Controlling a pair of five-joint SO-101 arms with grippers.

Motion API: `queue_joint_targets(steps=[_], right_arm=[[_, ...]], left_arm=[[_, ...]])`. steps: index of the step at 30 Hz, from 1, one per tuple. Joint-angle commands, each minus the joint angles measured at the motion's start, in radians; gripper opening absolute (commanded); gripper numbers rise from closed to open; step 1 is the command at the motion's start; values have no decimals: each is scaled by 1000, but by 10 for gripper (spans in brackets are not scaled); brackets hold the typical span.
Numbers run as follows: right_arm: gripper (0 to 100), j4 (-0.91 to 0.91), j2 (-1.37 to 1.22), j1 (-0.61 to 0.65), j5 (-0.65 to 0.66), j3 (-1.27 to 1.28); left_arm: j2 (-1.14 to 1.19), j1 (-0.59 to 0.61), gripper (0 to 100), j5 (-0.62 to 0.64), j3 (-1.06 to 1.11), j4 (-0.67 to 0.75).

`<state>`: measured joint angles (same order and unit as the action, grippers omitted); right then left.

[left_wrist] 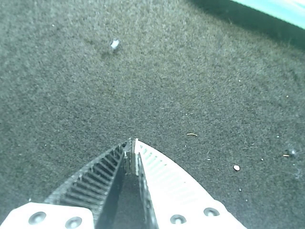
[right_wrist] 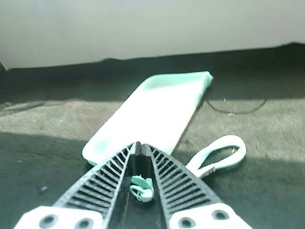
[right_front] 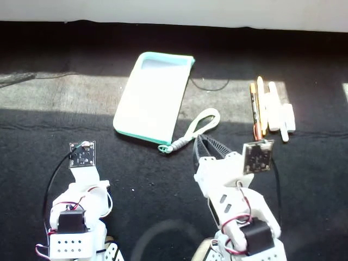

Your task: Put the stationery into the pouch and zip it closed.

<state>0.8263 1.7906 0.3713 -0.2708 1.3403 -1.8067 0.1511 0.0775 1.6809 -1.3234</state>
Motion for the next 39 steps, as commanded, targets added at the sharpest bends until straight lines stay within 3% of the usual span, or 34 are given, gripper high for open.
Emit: queue_joint_targets(steps=[1, 9, 15, 20, 23, 30, 35, 39], right_arm=[[9, 51, -127, 15, -11, -259], [9, 286, -684, 15, -8, -826], [11, 479, -1089, 15, 17, -863], [114, 456, -1348, 15, 261, -898], [182, 464, -1449, 16, 344, -963], [188, 515, -1610, 39, 374, -1115], [188, 693, -1730, 154, 822, -1179], [190, 664, -1793, 174, 1074, -1213]], left_arm=[[-1, -15, 11, 6, 15, 0], [-1, -15, 11, 6, 15, 0], [-1, -15, 11, 6, 15, 0], [-1, -15, 11, 6, 15, 0], [-1, -15, 11, 6, 15, 0], [-1, -15, 11, 6, 15, 0], [-1, -15, 11, 6, 15, 0], [-1, -15, 11, 6, 15, 0]])
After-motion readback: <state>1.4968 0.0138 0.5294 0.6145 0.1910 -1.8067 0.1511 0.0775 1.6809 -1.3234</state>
